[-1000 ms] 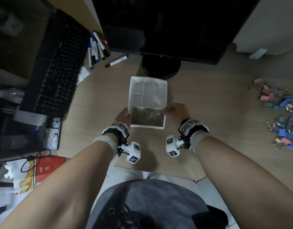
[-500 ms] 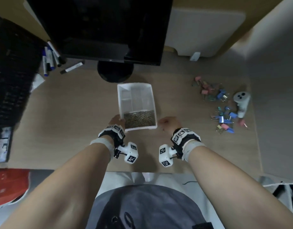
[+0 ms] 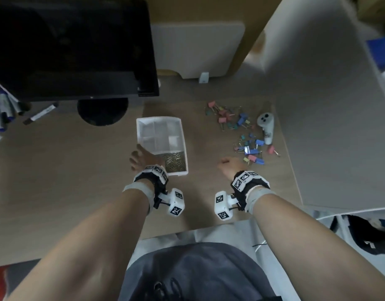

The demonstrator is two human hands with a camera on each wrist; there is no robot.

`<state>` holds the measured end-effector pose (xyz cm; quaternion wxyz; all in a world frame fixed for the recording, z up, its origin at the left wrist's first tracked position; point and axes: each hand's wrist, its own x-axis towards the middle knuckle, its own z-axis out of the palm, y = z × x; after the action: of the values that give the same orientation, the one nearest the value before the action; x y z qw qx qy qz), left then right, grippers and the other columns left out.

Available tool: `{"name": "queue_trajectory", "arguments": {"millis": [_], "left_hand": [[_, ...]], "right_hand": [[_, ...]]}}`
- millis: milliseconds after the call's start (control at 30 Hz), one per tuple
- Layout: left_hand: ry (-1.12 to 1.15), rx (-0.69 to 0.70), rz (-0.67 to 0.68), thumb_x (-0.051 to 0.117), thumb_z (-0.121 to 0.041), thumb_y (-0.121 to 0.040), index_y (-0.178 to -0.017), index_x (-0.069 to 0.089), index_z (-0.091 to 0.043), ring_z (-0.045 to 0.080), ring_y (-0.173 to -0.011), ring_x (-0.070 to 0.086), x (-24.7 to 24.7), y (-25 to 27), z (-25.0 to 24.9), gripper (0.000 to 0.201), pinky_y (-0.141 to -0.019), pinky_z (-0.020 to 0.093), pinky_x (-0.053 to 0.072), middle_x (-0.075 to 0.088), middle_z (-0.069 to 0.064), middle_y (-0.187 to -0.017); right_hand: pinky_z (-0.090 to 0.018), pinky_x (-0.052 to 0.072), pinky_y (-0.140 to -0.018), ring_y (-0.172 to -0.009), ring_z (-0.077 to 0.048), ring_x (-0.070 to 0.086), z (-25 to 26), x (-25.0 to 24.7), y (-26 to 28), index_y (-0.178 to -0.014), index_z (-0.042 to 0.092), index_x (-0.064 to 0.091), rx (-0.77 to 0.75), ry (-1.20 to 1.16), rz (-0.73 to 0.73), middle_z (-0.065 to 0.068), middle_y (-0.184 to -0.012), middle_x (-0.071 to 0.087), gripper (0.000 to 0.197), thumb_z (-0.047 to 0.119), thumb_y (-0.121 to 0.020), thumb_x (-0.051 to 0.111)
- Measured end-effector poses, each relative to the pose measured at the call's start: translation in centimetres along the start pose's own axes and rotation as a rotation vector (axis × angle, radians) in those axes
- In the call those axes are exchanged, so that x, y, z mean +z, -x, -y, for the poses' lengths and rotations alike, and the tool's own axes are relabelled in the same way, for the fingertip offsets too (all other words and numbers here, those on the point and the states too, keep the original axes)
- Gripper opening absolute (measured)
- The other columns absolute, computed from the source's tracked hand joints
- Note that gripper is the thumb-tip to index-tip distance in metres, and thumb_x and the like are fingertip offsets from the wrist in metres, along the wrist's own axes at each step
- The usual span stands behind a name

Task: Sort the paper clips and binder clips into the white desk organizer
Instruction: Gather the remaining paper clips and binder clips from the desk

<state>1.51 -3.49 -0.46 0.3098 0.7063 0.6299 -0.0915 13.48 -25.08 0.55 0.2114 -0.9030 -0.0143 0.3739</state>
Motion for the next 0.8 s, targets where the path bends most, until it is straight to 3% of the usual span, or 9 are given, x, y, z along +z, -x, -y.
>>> {"name": "queue_trajectory", "arguments": {"millis": [100, 167, 267, 367, 433, 500, 533, 667, 800], "left_hand": [[-0.068, 0.170, -0.146, 0.060, -0.014, -0.077, -0.144, 0.033, -0.021, 0.032, -0.137, 0.028, 1.5, 2.5, -3.3, 0.073, -0.111, 0.046, 0.027, 0.030, 0.011, -0.150], [-0.031, 0.193, -0.145, 0.058, -0.015, -0.077, -0.138, 0.045, -0.026, 0.029, -0.135, 0.031, 3.0, 4.0, -5.7, 0.063, -0.108, 0.044, 0.031, 0.034, 0.006, -0.149], [0.079, 0.178, 0.063, 0.050, -0.014, -0.089, -0.129, 0.058, -0.024, 0.030, -0.125, 0.049, 6.0, 5.7, -8.8, 0.042, -0.102, 0.039, 0.040, 0.050, 0.009, -0.139], [0.250, 0.124, 0.293, 0.051, -0.010, -0.091, -0.123, 0.064, -0.018, 0.030, -0.111, 0.062, 9.2, 7.5, -10.0, 0.035, -0.096, 0.035, 0.050, 0.065, 0.010, -0.124], [0.360, 0.008, 0.383, 0.065, -0.027, -0.074, -0.109, 0.069, -0.025, 0.028, -0.096, 0.069, 11.1, 9.1, -10.0, 0.036, -0.086, 0.035, 0.056, 0.071, 0.007, -0.107], [0.457, -0.083, 0.437, 0.068, -0.041, -0.045, -0.099, 0.071, -0.025, 0.024, -0.083, 0.070, 13.2, 9.7, -9.1, 0.057, -0.083, 0.040, 0.058, 0.073, 0.005, -0.092], [0.478, -0.111, 0.471, 0.070, -0.039, -0.046, -0.102, 0.070, -0.021, 0.023, -0.078, 0.069, 13.5, 10.3, -8.9, 0.059, -0.082, 0.039, 0.058, 0.072, 0.005, -0.087], [0.489, -0.198, 0.455, 0.073, -0.018, -0.081, -0.096, 0.067, -0.016, 0.015, -0.063, 0.063, 14.0, 10.2, -8.1, 0.016, -0.061, 0.025, 0.053, 0.070, 0.004, -0.076], [0.395, -0.167, 0.484, 0.078, -0.032, -0.074, -0.087, 0.073, -0.023, 0.018, -0.071, 0.067, 15.0, 9.5, -7.8, 0.017, -0.073, 0.028, 0.054, 0.073, 0.001, -0.080]], "right_hand": [[-0.023, 0.047, -0.082, -0.098, -0.023, 0.065, -1.5, -2.8, -1.8, -0.117, 0.023, 0.068, 0.013, -0.032, -0.047, 0.000, -0.111, 0.069, 0.029, 0.020, -0.091, 0.057], [-0.023, 0.046, -0.079, -0.098, -0.024, 0.065, -3.1, -5.0, -3.3, -0.121, 0.021, 0.067, 0.024, -0.058, -0.062, -0.004, -0.116, 0.070, 0.034, 0.013, -0.089, 0.062], [-0.024, 0.045, -0.077, -0.100, -0.026, 0.064, -5.9, -8.2, -5.3, -0.121, 0.019, 0.064, 0.068, -0.013, -0.072, -0.007, -0.113, 0.069, 0.039, 0.020, -0.084, 0.075], [-0.025, 0.047, -0.080, -0.094, -0.025, 0.064, -8.8, -8.6, -8.3, -0.107, 0.025, 0.063, 0.035, 0.051, -0.092, -0.004, -0.103, 0.067, 0.040, 0.037, -0.074, 0.082], [-0.034, 0.055, -0.082, -0.089, -0.027, 0.065, -11.9, -7.0, -11.6, -0.100, 0.026, 0.059, 0.011, 0.100, -0.076, -0.005, -0.099, 0.068, 0.045, 0.038, -0.064, 0.083], [-0.039, 0.058, -0.077, -0.083, -0.029, 0.065, -13.5, -6.0, -12.2, -0.097, 0.031, 0.057, -0.022, 0.191, -0.130, -0.003, -0.090, 0.065, 0.036, 0.033, -0.066, 0.075], [-0.039, 0.058, -0.073, -0.078, -0.027, 0.064, -12.6, -7.0, -10.3, -0.095, 0.033, 0.056, -0.037, 0.236, -0.173, 0.000, -0.085, 0.063, 0.030, 0.032, -0.069, 0.072], [-0.025, 0.049, -0.068, -0.077, -0.023, 0.063, -11.8, -8.3, -8.5, -0.096, 0.030, 0.064, -0.088, 0.253, -0.230, 0.000, -0.087, 0.067, 0.022, 0.015, -0.081, 0.067], [-0.021, 0.038, -0.068, -0.082, -0.023, 0.063, -11.0, -8.8, -8.9, -0.095, 0.020, 0.066, -0.082, 0.014, -0.165, -0.003, -0.090, 0.068, 0.012, 0.019, -0.085, 0.072]]}}
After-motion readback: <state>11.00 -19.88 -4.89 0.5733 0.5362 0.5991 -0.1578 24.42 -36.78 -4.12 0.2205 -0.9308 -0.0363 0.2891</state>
